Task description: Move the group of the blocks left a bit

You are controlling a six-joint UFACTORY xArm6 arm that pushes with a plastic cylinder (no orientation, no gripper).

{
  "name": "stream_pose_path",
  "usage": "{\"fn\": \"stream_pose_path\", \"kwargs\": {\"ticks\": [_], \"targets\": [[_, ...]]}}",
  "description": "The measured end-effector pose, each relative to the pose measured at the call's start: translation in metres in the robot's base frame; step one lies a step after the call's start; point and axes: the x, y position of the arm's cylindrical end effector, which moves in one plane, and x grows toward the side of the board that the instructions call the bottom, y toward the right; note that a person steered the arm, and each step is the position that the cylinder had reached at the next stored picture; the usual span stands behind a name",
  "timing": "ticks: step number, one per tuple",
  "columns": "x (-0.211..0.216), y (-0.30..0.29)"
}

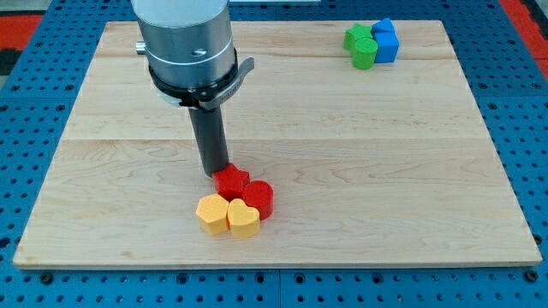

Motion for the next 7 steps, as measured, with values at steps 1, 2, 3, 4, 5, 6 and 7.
{"fn": "stream_pose_path", "kwargs": {"ticks": [1,2,3,4,5,6,7], "targets": [[-0.007,0.01],[-0.042,0.021],[-0.032,0.091],[0.007,0.137],[0.065,0.163],[0.118,0.155],[0.101,0.142]]}}
